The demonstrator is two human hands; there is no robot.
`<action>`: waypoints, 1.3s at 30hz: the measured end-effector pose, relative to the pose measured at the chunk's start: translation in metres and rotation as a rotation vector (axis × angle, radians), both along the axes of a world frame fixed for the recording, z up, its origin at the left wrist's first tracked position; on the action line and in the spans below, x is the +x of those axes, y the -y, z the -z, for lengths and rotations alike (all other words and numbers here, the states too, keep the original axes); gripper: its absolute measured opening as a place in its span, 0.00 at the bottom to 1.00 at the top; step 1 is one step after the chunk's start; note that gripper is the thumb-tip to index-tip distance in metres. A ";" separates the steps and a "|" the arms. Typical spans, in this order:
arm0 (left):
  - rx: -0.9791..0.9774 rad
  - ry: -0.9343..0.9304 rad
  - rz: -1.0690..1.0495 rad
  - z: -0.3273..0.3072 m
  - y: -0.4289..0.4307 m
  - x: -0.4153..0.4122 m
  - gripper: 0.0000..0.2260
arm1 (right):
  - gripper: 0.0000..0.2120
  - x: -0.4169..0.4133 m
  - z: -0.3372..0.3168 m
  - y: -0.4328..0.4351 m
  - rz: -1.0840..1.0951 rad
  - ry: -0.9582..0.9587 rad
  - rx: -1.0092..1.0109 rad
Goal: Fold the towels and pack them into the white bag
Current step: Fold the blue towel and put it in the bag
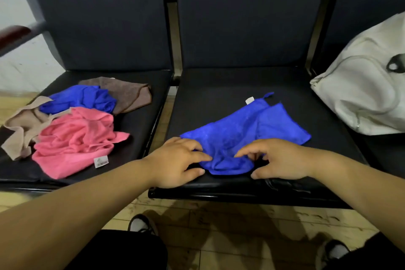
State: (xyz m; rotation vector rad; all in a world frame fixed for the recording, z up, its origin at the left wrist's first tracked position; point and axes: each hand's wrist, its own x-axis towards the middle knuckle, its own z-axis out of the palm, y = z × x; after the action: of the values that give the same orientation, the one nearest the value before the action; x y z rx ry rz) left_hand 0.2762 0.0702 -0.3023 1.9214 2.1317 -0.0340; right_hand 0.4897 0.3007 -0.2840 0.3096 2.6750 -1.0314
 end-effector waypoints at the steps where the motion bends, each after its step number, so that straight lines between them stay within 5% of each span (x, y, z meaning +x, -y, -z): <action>1: -0.006 -0.001 -0.004 -0.001 0.002 0.003 0.30 | 0.23 0.004 -0.002 0.002 -0.009 -0.005 -0.003; 5: -0.025 -0.016 -0.013 -0.007 0.009 0.016 0.29 | 0.06 0.016 -0.001 0.011 0.044 -0.130 0.047; 12: -0.033 -0.064 -0.010 -0.008 0.015 0.026 0.25 | 0.13 0.021 0.015 0.020 0.114 -0.295 0.207; 17: -0.025 -0.052 -0.024 -0.010 0.015 0.026 0.23 | 0.28 0.003 -0.001 0.030 -0.042 -0.173 0.180; 24: 0.149 0.113 -0.149 0.000 0.024 0.020 0.22 | 0.19 -0.013 -0.005 0.033 -0.108 -0.113 0.108; 31: 0.265 0.179 -0.229 0.006 0.019 0.013 0.12 | 0.15 0.001 -0.017 0.008 0.202 -0.198 -0.232; 39: 0.359 0.561 -0.503 -0.028 0.009 -0.004 0.10 | 0.10 0.027 -0.038 -0.035 0.594 -0.549 -0.357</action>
State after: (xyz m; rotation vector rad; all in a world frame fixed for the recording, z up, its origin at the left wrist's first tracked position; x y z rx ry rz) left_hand 0.2721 0.0615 -0.2739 1.2598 2.2221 0.9214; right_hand 0.5165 0.3353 -0.2461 0.8914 2.8249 -1.9896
